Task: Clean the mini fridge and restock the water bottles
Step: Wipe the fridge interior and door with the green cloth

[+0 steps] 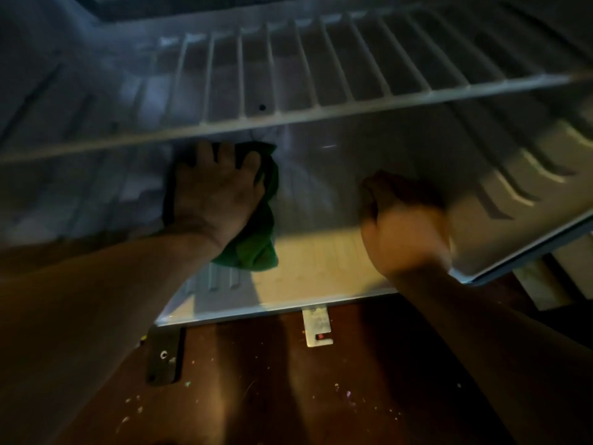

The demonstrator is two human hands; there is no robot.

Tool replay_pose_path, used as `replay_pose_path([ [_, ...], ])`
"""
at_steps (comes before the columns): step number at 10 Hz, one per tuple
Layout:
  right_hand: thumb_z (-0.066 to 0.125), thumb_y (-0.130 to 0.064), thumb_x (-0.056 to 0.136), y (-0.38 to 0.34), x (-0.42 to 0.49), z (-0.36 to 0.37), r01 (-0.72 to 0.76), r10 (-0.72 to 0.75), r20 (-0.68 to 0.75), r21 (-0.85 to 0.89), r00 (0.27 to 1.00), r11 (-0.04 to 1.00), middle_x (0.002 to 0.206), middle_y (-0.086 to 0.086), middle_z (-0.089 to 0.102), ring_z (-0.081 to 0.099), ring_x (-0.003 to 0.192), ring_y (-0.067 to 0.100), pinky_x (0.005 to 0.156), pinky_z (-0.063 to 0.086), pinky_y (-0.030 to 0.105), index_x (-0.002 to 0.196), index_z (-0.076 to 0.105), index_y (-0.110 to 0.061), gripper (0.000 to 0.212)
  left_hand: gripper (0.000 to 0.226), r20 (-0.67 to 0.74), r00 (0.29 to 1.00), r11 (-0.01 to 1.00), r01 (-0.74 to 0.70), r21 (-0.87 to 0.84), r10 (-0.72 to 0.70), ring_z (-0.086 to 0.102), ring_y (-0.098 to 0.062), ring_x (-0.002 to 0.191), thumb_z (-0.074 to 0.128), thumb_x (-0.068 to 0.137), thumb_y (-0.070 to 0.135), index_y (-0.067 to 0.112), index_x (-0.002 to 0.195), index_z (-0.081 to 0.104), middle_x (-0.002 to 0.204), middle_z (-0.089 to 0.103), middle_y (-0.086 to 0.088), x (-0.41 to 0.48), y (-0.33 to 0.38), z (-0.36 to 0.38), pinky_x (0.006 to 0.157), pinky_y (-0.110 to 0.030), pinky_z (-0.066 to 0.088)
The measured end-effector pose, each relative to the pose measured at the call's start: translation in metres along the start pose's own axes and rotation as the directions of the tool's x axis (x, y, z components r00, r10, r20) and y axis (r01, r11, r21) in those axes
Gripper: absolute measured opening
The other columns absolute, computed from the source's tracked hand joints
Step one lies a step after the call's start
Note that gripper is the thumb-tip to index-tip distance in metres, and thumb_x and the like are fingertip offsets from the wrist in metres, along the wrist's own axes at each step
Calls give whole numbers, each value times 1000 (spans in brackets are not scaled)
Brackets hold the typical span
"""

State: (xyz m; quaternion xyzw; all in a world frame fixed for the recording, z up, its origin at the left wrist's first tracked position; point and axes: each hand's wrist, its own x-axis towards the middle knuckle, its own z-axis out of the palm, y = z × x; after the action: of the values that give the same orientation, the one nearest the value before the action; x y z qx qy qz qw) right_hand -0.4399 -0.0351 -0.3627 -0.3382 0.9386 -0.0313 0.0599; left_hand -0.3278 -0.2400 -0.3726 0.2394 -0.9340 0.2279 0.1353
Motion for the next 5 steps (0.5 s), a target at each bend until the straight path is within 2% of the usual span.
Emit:
replay_pose_path([
  [1, 36, -32, 98, -1, 3, 5, 8, -8, -37, -3, 999, 1000, 128, 11, 52, 48, 119, 31, 102, 33, 43, 129, 46, -15, 36, 36, 36, 999, 1000, 25, -3, -24, 50, -48, 98, 38, 94, 40, 12, 105, 58, 105, 57, -27, 3, 1, -1, 70, -48, 41],
  [2, 38, -26, 90, -2, 6, 12, 81, -55, -231, 104, 971, 991, 123, 12, 53, 49, 114, 34, 94, 42, 49, 123, 51, -15, 37, 31, 69, 998, 999, 14, -42, -11, 49, -46, 99, 43, 93, 39, 17, 102, 62, 106, 58, -21, 1, 1, -16, 73, -49, 40],
  [3, 37, -26, 87, -2, 6, 13, 84, -50, -259, 122, 965, 989, 122, 11, 53, 49, 113, 33, 92, 44, 47, 121, 52, -15, 39, 21, -98, 962, 963, -261, -66, 254, 51, -39, 92, 51, 88, 37, 20, 92, 63, 98, 59, -14, -22, 1, -20, 75, -46, 39],
  [4, 39, -27, 91, 1, 7, 13, 53, -33, -206, 91, 978, 994, 132, 13, 49, 43, 122, 33, 104, 34, 46, 130, 48, -18, 41, 18, -124, 896, 893, -439, -101, 426, 53, -37, 91, 54, 83, 36, 22, 87, 63, 95, 59, -10, -27, -2, -23, 75, -46, 39],
  [5, 35, -33, 96, 1, 7, 11, 17, -18, -90, -5, 996, 1000, 141, 10, 43, 38, 130, 31, 109, 23, 40, 142, 34, -23, 47, 18, -48, 957, 956, -289, -44, 287, 56, -39, 91, 56, 82, 33, 23, 90, 68, 100, 63, -13, -1, 2, -15, 71, -48, 44],
])
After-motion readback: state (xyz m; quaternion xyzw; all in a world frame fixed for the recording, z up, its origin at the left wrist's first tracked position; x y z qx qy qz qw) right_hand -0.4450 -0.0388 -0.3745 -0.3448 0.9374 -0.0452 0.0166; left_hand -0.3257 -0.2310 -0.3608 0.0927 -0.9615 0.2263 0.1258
